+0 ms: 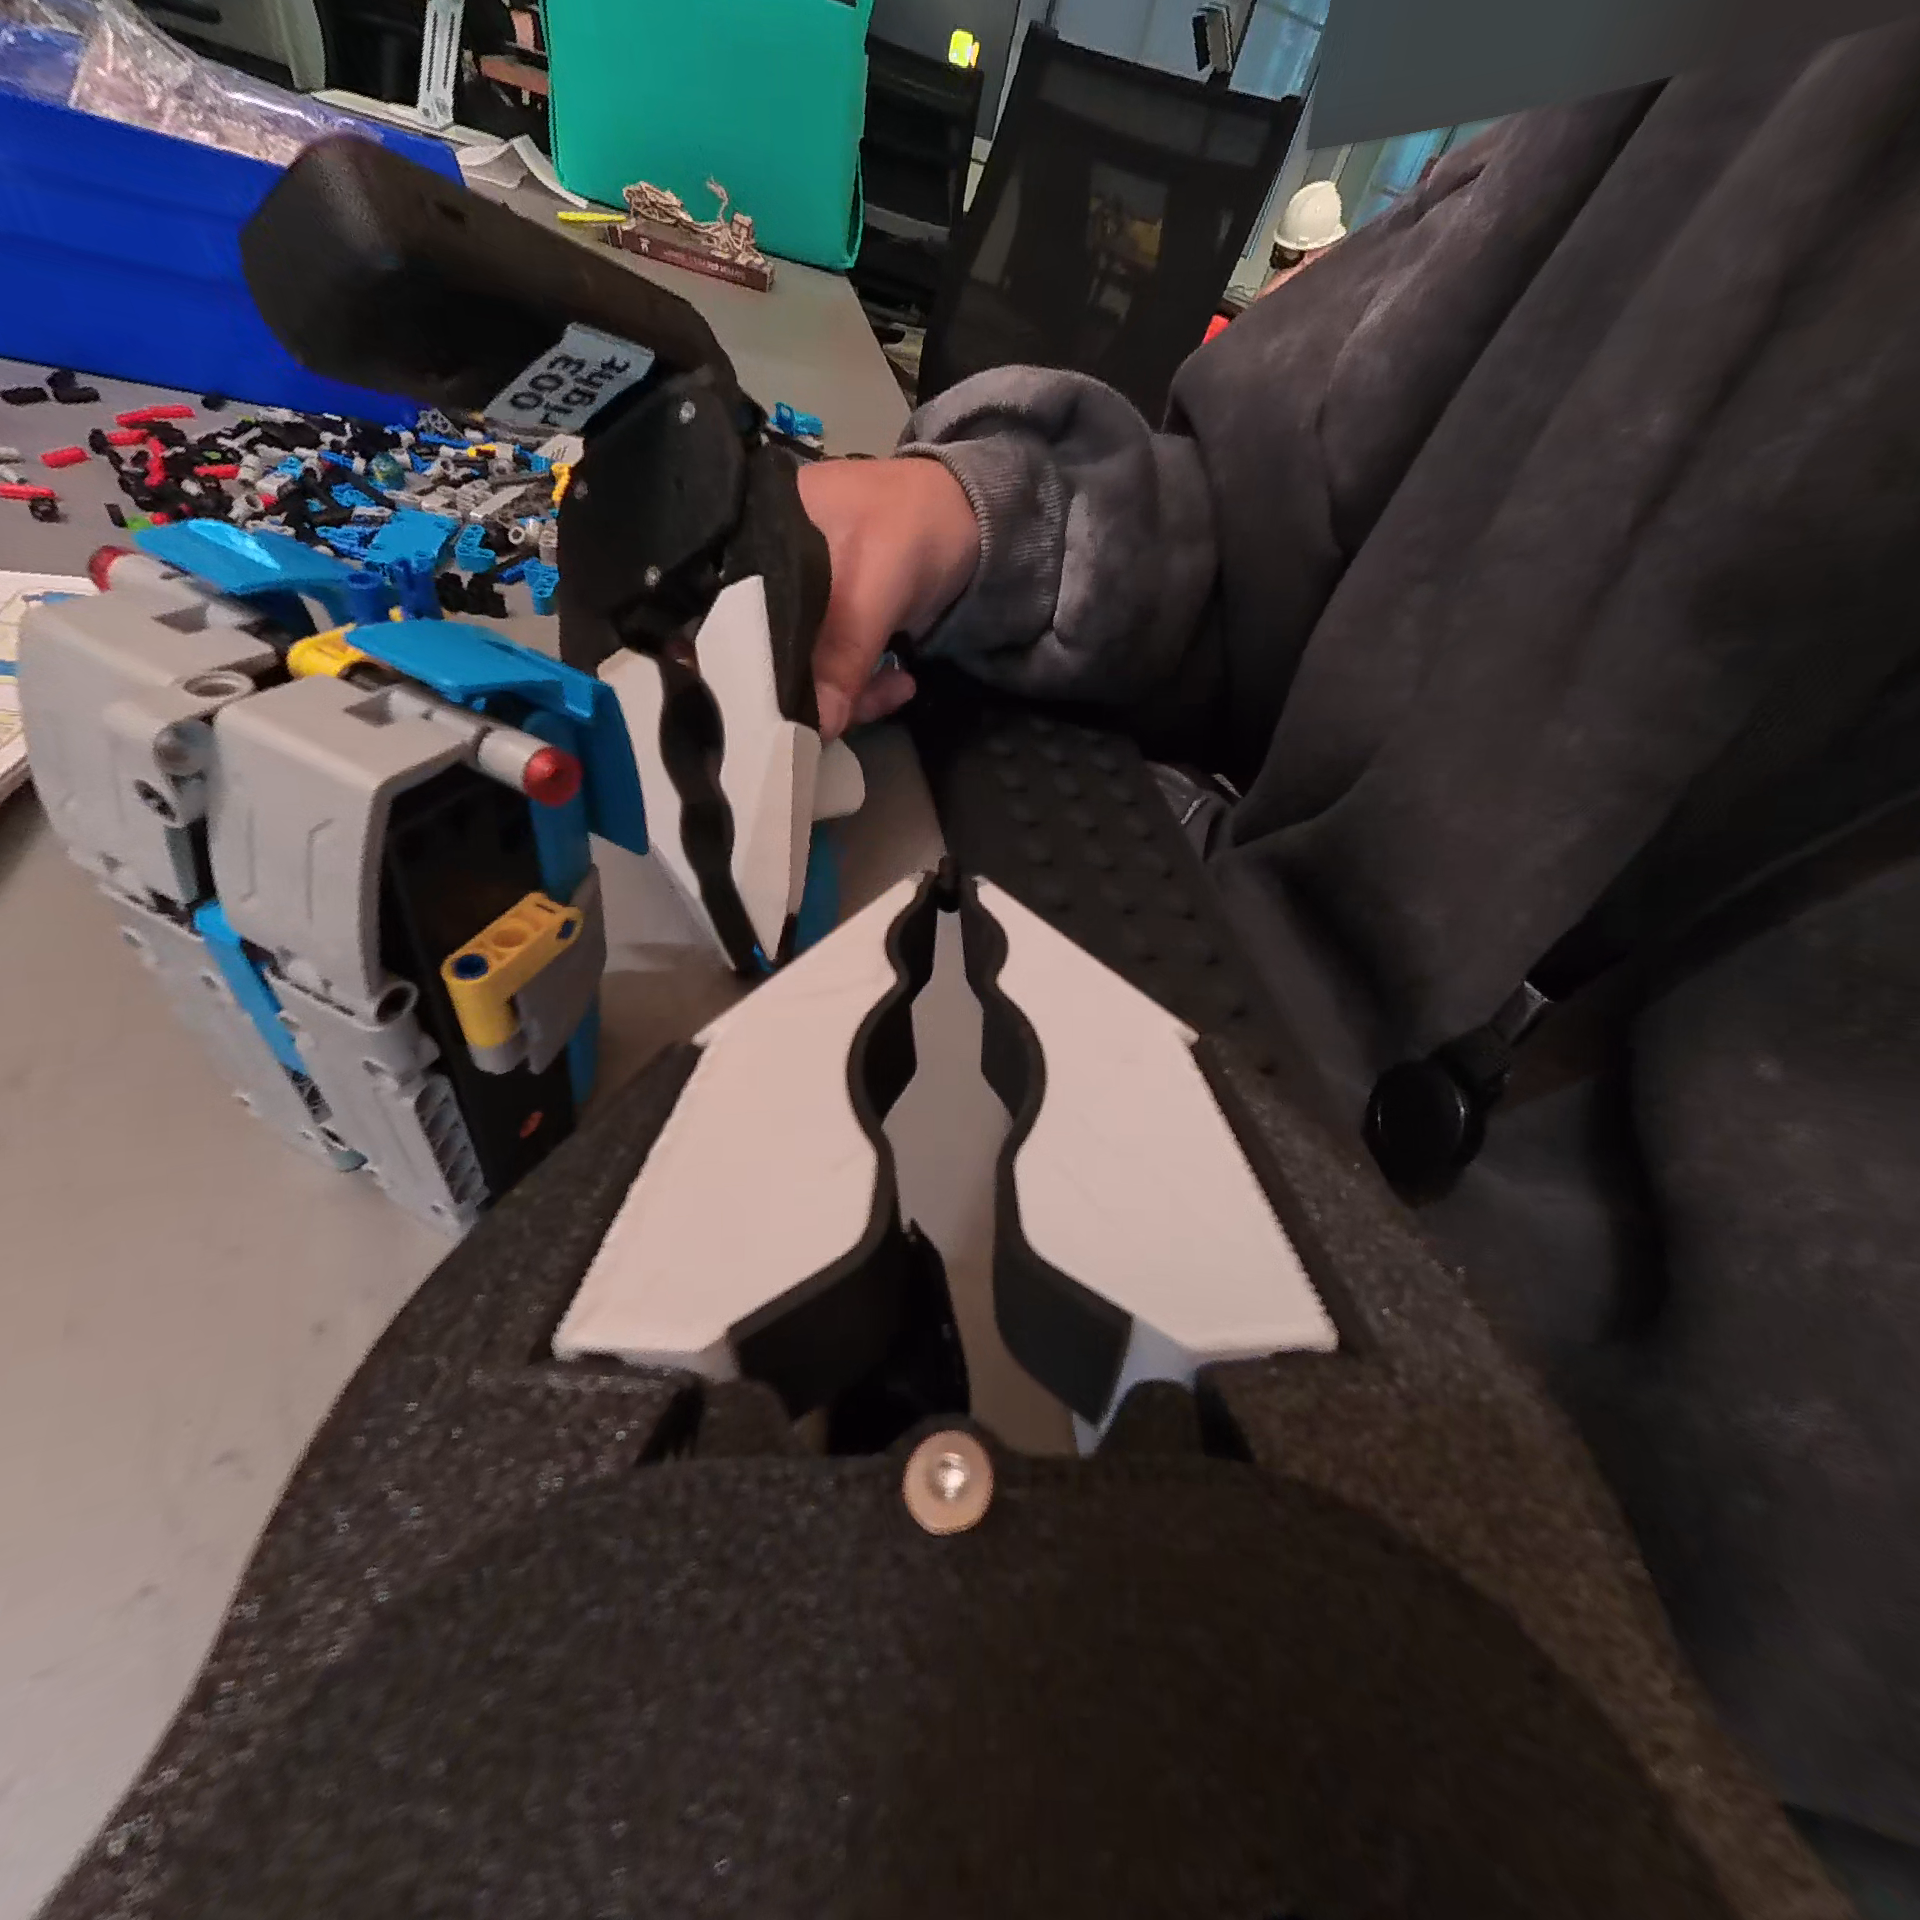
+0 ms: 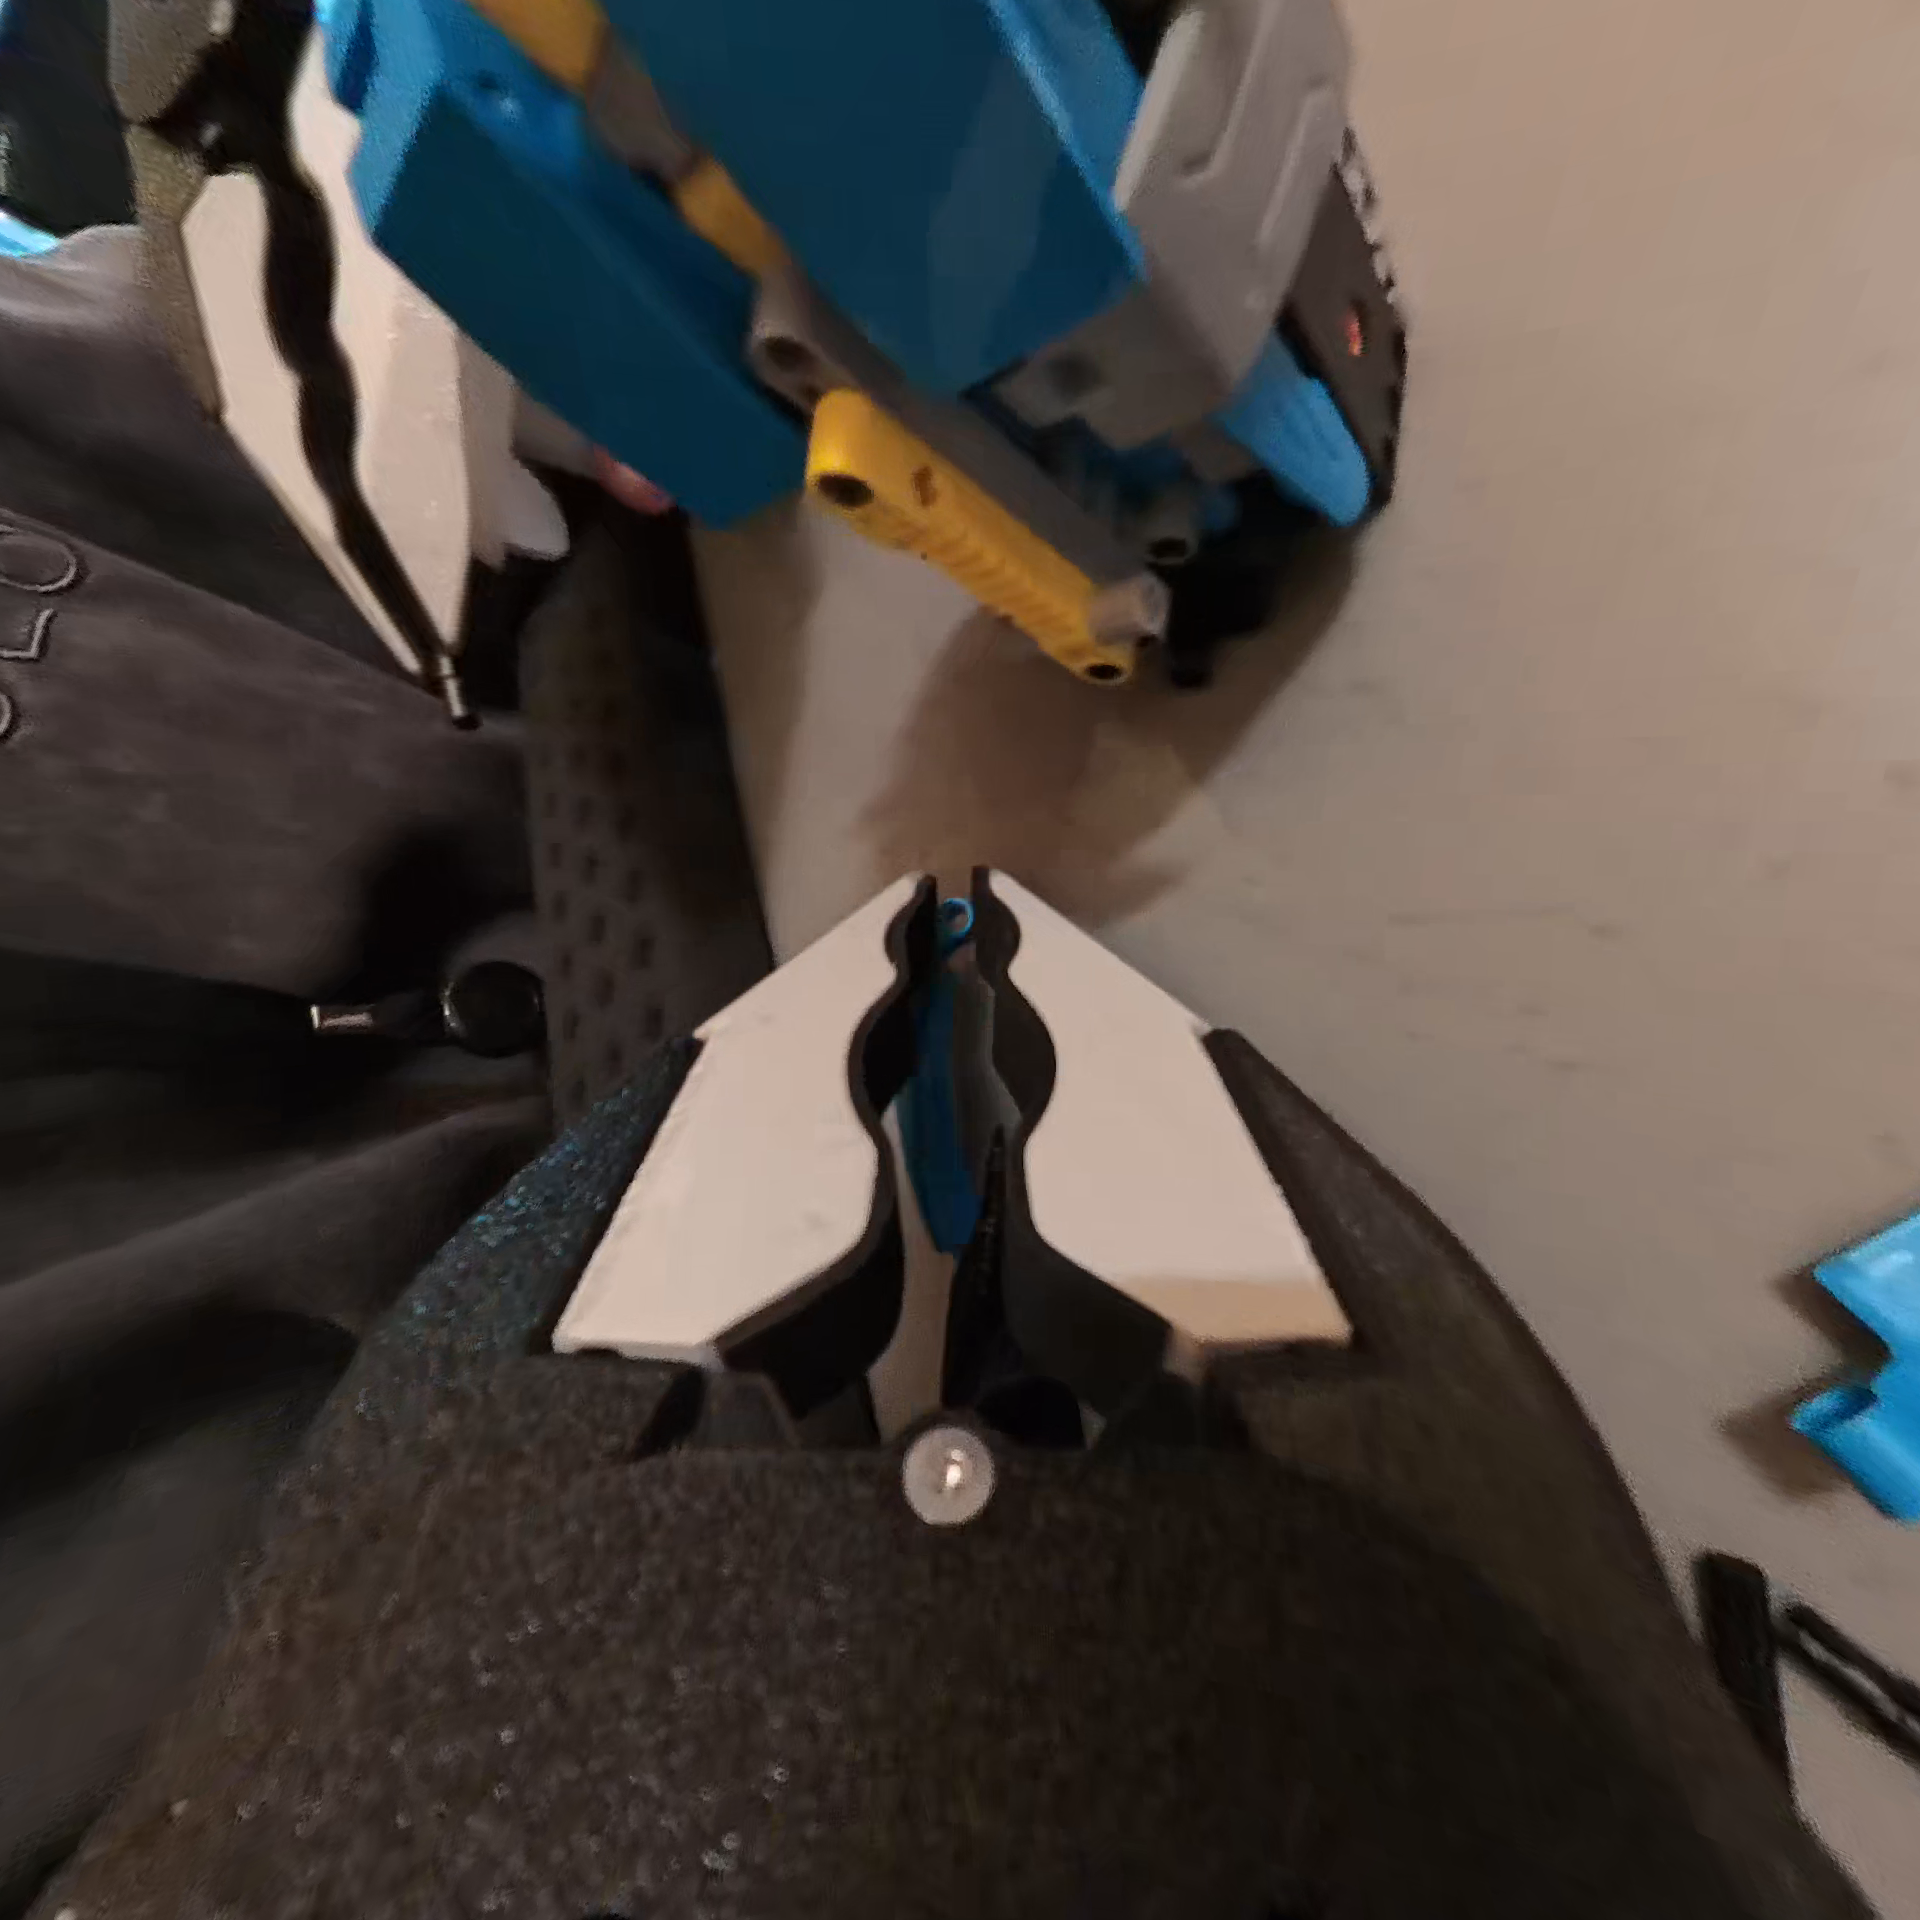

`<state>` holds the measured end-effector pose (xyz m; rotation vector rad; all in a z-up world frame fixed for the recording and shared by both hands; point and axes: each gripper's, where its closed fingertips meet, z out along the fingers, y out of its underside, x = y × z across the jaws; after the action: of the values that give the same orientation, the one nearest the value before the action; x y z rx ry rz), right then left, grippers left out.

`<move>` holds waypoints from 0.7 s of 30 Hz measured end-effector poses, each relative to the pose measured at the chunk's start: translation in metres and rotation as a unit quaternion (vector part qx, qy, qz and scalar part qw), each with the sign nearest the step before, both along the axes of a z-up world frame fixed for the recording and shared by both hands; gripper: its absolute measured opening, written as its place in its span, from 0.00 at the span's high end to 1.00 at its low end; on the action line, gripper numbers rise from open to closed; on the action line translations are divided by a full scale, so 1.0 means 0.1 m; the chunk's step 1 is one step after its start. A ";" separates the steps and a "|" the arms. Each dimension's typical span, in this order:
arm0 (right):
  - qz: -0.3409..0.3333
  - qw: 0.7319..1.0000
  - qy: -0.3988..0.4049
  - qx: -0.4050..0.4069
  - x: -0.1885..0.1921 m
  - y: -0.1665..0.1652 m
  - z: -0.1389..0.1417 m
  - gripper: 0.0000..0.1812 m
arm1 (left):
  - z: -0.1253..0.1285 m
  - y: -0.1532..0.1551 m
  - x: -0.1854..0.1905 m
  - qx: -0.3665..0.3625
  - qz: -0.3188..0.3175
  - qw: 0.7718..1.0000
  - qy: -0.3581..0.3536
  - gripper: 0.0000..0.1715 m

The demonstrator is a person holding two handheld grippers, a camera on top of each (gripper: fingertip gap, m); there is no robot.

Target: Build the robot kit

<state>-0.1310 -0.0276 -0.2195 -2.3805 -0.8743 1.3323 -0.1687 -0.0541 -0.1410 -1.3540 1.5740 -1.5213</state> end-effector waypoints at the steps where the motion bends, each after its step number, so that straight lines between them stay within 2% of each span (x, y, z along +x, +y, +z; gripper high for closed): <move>1: 0.002 1.000 -0.003 0.004 0.00 0.00 0.00 0.96 | -0.02 0.00 0.00 0.000 -0.001 1.000 0.004 0.98; 4: 0.001 1.000 -0.003 0.022 0.02 0.01 0.01 0.92 | -0.06 -0.01 0.02 0.001 -0.002 1.000 0.012 0.98; 6: -0.016 0.999 0.015 0.047 0.06 0.09 0.12 0.89 | -0.05 0.00 0.02 0.002 0.002 1.000 0.009 0.98; 9: -0.052 0.988 0.026 0.141 0.25 0.24 0.44 0.89 | -0.03 0.07 0.02 0.004 0.020 1.000 0.004 0.98; 12: -0.055 0.978 0.027 0.200 0.36 0.19 0.72 0.90 | -0.01 0.12 0.03 0.001 0.032 0.999 -0.004 0.98; 14: -0.026 0.981 0.003 0.194 0.37 0.05 0.65 0.87 | -0.01 0.14 0.04 -0.003 0.035 0.999 -0.002 0.98; 17: 0.003 0.981 -0.061 0.185 0.39 -0.03 0.36 0.86 | -0.01 0.13 0.03 -0.001 0.033 0.999 -0.002 0.98; 21: 0.022 0.984 -0.048 0.169 0.23 -0.10 0.35 0.85 | -0.02 0.10 0.04 0.011 0.032 0.999 -0.001 0.98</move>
<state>-0.1085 -0.0373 -0.1844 -2.1825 -1.0890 0.9963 -0.1647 -0.0444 -0.1432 -1.3770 1.5277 -1.4634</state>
